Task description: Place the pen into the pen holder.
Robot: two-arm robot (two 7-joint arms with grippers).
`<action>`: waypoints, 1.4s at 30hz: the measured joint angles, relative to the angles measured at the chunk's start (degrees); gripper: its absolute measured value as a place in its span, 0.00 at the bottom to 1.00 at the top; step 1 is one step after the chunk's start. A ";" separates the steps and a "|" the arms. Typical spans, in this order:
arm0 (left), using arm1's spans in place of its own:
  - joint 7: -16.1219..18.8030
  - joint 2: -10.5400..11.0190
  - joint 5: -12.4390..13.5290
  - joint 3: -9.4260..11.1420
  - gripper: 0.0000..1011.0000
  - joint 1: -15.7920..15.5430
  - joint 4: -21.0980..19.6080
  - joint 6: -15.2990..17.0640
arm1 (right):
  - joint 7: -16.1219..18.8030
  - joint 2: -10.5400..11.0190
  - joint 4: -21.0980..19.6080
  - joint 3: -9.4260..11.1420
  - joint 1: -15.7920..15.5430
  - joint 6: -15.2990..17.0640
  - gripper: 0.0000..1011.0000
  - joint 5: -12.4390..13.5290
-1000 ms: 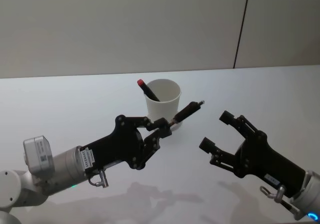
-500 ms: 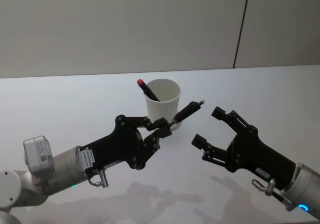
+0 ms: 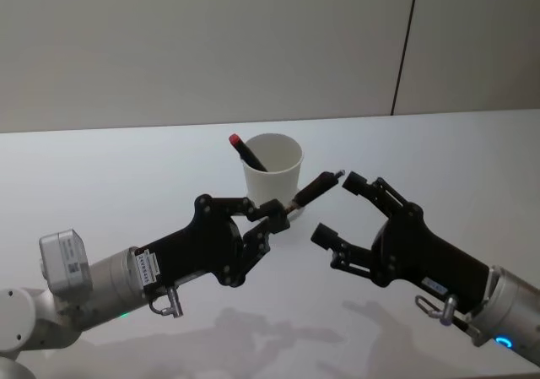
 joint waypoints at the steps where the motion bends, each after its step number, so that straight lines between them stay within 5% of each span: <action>1: 0.00 0.00 0.00 0.00 0.14 0.00 0.00 0.00 | 0.21 -0.08 0.00 -0.06 0.16 -0.04 0.99 0.12; 32: 0.00 0.00 0.00 0.00 0.14 0.00 0.00 0.00 | 2.39 -2.47 2.39 -1.23 4.26 0.19 0.99 1.39; 42: 0.00 0.00 0.01 0.00 0.14 0.00 0.00 0.00 | 2.75 -3.41 3.83 -1.89 5.63 0.93 0.76 0.94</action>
